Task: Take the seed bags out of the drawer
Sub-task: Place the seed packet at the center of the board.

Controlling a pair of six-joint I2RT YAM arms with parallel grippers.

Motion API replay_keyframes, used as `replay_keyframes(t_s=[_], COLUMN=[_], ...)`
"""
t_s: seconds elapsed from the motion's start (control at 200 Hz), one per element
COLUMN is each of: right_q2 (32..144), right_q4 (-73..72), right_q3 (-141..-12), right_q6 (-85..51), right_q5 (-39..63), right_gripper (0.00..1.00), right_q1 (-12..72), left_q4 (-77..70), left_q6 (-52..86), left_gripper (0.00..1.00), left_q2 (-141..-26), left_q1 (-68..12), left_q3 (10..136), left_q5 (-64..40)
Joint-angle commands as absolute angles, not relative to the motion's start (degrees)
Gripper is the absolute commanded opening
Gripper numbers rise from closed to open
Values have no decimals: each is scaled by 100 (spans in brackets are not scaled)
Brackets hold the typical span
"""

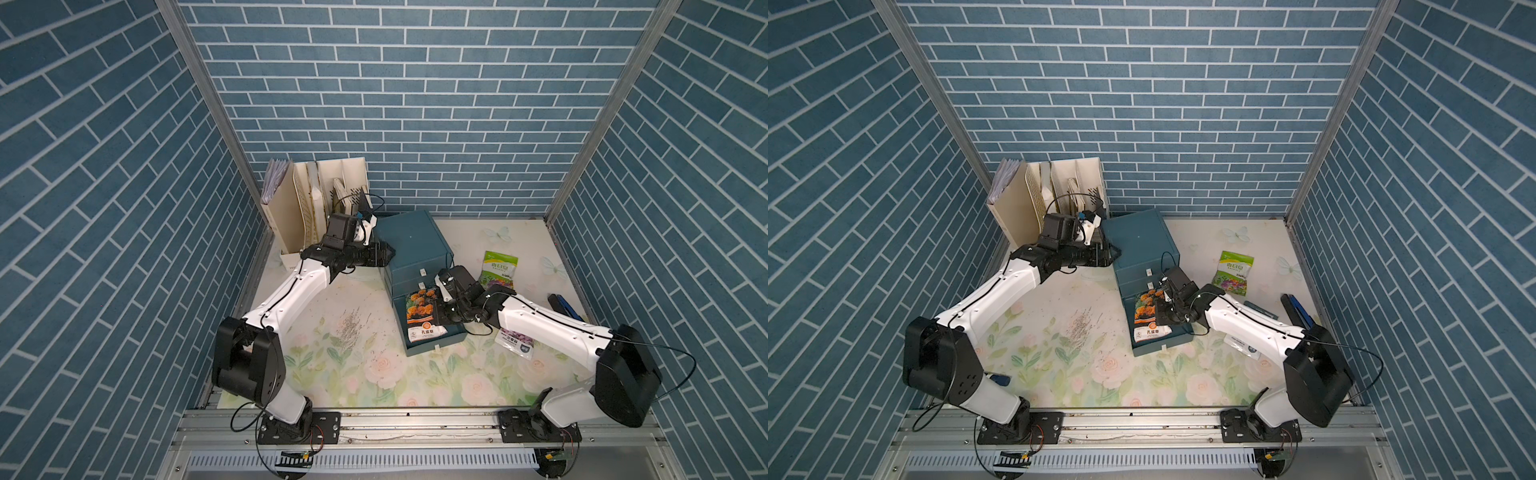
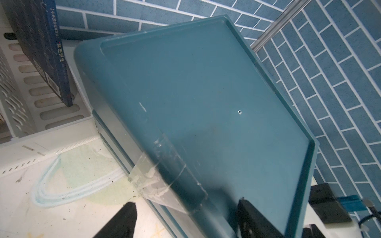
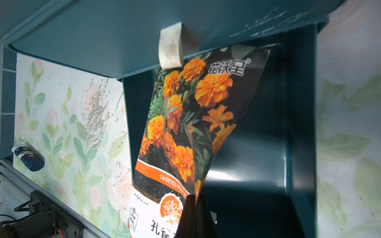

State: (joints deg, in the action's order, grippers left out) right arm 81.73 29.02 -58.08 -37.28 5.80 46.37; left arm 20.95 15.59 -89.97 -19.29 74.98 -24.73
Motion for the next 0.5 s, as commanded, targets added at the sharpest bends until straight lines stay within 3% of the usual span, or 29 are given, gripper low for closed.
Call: replay_keyframes(t_s=[0.0,0.495], right_q2=[7781,6378], right_q4=[3191,4425], right_q3=[-5621,-5362], right_q6=[-3926,-4066], right_q5=[589,117], right_gripper=[0,0], right_q1=[4602,4091], left_q4=[3229,3218], left_q6=[1274,1279], left_gripper=[81,81], left_q2=[-9176,-9194], left_q1=[-1854,-1850], left_q3=[7217,7236], left_q5=[-2068,-2095])
